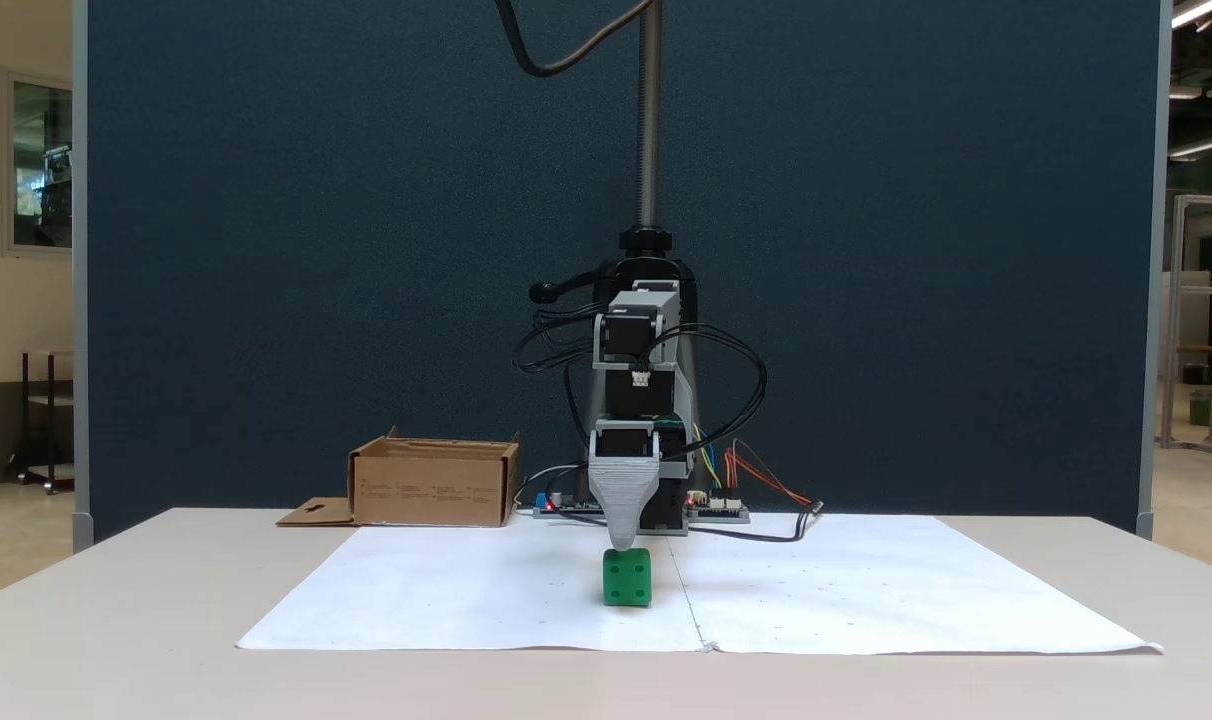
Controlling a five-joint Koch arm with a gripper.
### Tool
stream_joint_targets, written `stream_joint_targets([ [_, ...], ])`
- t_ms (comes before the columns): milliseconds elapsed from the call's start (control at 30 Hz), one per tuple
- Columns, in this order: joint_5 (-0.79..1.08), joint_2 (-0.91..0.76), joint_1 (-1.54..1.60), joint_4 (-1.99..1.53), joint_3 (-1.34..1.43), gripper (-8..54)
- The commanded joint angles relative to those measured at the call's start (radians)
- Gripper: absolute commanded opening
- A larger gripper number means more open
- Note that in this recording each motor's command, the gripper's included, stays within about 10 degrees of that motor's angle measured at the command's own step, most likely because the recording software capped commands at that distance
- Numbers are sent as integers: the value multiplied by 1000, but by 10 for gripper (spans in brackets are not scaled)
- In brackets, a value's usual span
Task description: Grasp a green dice and put it in the bin.
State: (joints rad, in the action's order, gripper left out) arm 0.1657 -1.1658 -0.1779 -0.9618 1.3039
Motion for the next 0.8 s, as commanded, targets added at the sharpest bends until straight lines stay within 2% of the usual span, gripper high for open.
stream_joint_targets([
  [0, 38, -15, -11, 31, -6, 466],
  [767, 38, 34, -11, 232, 137, 459],
])
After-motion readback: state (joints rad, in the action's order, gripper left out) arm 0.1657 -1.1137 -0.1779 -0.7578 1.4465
